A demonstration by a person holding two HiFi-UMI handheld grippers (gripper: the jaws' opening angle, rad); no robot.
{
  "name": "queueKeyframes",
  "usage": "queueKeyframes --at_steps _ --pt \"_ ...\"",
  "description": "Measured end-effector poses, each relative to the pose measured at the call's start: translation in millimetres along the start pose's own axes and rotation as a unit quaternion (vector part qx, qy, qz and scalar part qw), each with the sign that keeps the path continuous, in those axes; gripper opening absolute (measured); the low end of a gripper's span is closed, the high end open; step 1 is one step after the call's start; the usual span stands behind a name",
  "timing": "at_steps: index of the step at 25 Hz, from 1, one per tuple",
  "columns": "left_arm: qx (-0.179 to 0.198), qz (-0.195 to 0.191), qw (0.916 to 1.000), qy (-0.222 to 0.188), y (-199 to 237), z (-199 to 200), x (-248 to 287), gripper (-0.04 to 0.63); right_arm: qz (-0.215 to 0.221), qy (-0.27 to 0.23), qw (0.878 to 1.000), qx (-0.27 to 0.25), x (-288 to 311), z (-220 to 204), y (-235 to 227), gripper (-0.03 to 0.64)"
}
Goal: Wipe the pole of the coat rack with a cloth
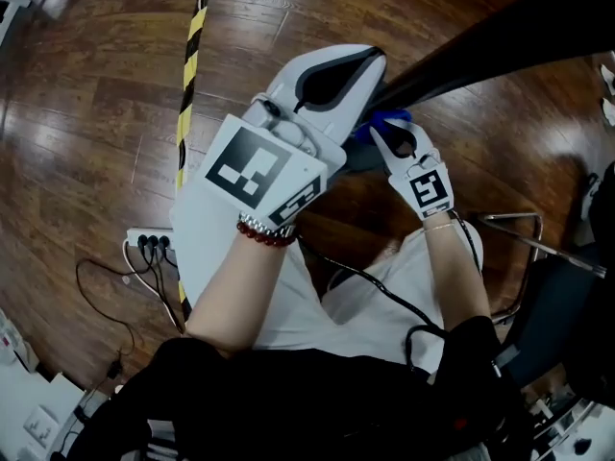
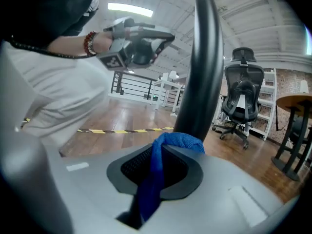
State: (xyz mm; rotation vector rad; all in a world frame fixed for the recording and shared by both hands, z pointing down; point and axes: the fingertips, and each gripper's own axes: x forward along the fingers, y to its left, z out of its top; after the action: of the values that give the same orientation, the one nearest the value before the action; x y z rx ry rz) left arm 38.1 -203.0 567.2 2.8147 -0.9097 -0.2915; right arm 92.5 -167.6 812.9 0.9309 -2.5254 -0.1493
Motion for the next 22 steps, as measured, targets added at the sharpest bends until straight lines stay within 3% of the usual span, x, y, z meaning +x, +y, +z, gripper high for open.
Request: queueKeyframes --at_steps 5,9,15,17,22 --pt "-0.025 0.013 0.9994 0.023 -6 -15 -10 0.006 0.017 0.074 0.997 -0.020 20 -52 20 0.049" --pt "-0.021 0.013 0.9992 0.032 -7 -18 -12 0.006 0.054 0.119 0.991 -0.022 45 -93 29 0.050" --pt "-0.042 0.029 0.9974 0.050 -5 -25 -15 0.006 0.098 0.262 0.960 -0.031 74 -152 48 0.049" --pt "-0.044 0.023 0.9972 0.056 -7 -28 -16 0.006 0.100 0.285 0.953 -0.036 87 -162 55 0.049" --pt "-0.037 0.024 0.9966 0.070 -4 -36 -20 0.006 0.051 0.289 0.956 -0.004 112 -177 60 0.049"
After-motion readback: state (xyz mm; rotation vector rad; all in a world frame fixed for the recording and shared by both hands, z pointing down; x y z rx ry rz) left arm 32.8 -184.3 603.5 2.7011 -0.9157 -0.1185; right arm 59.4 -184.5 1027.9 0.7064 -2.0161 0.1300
